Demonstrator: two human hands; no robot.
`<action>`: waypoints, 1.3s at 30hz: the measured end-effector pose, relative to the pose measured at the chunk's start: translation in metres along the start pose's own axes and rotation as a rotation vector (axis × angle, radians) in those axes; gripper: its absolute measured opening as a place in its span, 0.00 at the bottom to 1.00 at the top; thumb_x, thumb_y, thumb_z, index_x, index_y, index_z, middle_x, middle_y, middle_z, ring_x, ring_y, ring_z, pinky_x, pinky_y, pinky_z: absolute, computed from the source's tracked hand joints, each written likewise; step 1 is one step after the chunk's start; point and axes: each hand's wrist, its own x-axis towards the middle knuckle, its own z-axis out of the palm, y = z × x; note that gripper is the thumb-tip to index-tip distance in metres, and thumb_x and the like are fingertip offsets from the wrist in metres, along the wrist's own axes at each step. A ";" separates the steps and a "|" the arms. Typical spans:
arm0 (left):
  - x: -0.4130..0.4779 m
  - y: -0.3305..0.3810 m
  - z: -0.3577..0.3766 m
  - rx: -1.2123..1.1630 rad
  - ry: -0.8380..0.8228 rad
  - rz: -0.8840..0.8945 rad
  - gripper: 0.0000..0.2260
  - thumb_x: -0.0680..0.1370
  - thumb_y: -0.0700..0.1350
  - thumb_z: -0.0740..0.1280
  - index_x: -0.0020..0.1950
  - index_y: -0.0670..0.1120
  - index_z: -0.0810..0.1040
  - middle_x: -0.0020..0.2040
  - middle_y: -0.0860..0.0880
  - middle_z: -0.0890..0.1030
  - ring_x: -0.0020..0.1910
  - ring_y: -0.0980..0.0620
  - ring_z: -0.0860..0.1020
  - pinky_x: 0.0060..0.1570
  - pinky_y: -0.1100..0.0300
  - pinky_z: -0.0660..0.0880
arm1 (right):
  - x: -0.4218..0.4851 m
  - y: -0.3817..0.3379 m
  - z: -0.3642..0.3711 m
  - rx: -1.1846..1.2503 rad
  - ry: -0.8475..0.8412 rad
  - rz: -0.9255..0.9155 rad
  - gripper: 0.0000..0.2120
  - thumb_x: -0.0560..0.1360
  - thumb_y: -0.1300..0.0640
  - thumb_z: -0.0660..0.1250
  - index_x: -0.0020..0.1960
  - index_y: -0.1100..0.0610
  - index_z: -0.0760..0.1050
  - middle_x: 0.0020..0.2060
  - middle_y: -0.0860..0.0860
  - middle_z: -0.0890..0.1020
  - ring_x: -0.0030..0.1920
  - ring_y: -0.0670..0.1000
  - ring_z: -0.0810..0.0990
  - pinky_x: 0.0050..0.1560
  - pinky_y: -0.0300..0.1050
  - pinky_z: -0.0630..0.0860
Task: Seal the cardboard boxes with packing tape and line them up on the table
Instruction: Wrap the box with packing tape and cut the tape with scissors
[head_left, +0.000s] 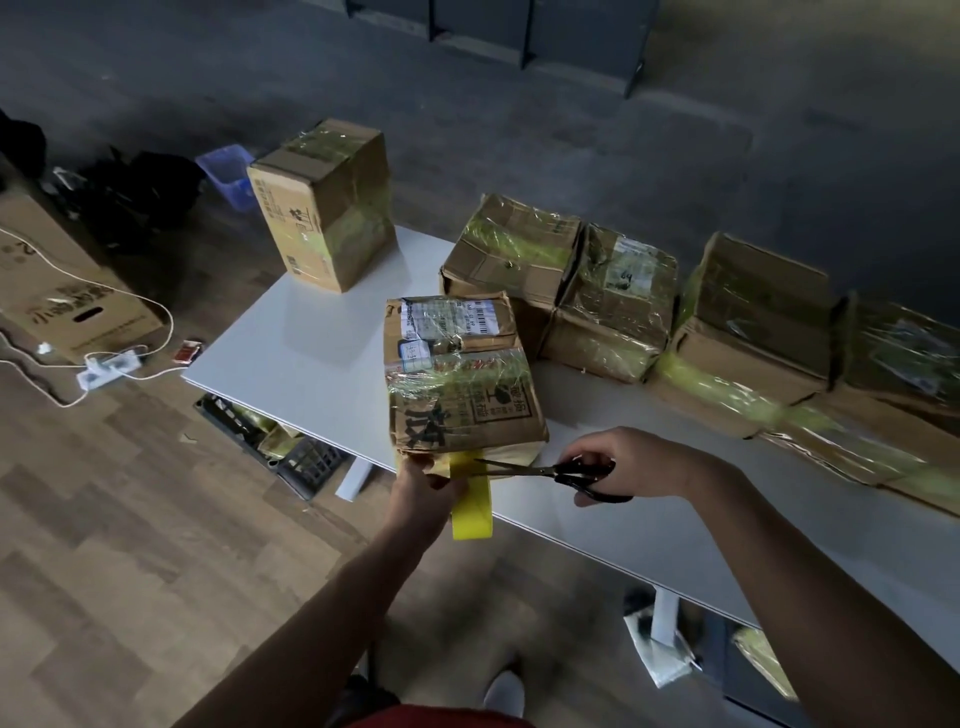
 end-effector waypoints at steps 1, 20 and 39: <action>0.000 0.001 0.000 0.000 -0.003 -0.003 0.18 0.76 0.40 0.70 0.63 0.41 0.68 0.52 0.44 0.77 0.51 0.42 0.79 0.48 0.50 0.79 | -0.001 0.001 -0.001 -0.011 0.001 0.005 0.14 0.67 0.46 0.76 0.50 0.37 0.77 0.41 0.40 0.81 0.43 0.43 0.79 0.46 0.40 0.74; 0.013 -0.005 -0.006 0.041 -0.119 0.015 0.16 0.75 0.36 0.70 0.60 0.34 0.71 0.50 0.37 0.81 0.38 0.47 0.80 0.25 0.64 0.75 | 0.001 0.002 -0.011 -0.069 -0.031 0.009 0.14 0.68 0.44 0.74 0.53 0.40 0.77 0.46 0.38 0.81 0.47 0.43 0.78 0.51 0.42 0.75; 0.012 -0.011 -0.007 0.049 -0.160 0.019 0.17 0.75 0.37 0.71 0.61 0.37 0.72 0.51 0.38 0.80 0.44 0.45 0.80 0.34 0.59 0.77 | 0.038 -0.028 -0.009 -0.100 -0.109 -0.002 0.13 0.67 0.46 0.75 0.50 0.46 0.83 0.43 0.51 0.84 0.38 0.47 0.77 0.38 0.45 0.71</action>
